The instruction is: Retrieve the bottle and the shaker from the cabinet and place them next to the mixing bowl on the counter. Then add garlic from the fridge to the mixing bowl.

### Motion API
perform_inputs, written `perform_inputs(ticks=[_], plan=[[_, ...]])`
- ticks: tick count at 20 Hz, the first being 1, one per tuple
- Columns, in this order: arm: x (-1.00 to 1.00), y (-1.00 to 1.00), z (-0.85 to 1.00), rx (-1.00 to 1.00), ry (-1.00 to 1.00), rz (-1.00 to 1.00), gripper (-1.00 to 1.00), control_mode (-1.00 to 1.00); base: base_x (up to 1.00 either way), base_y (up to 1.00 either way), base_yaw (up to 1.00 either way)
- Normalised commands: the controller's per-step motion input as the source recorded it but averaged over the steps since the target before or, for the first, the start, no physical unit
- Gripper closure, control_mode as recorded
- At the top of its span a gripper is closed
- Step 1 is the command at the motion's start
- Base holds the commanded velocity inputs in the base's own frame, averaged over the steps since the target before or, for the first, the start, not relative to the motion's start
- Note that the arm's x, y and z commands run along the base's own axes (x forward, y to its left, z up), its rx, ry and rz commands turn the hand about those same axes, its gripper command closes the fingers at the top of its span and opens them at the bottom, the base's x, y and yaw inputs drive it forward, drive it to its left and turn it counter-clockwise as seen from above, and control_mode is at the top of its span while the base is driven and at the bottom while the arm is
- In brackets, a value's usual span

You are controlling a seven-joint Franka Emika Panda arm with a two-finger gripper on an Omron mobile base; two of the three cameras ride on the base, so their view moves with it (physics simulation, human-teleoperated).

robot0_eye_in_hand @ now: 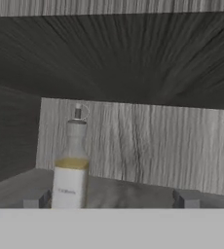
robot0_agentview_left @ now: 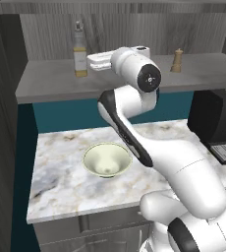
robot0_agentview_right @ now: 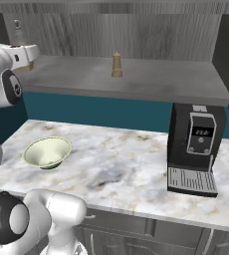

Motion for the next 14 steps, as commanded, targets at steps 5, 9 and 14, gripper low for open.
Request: perform_inputs(ticks=[5,9,14], plan=[[0.0,0.27,0.0,0.06,0.01,-0.02,-1.0,-1.0,0.0,0.0,0.0],[0.0,0.4,0.0,0.0,0.07,0.0,-1.0,-1.0,0.0,0.0,0.0],[0.0,0.31,0.0,0.0,0.09,0.0,-1.0,-1.0,0.0,0.0,0.0]])
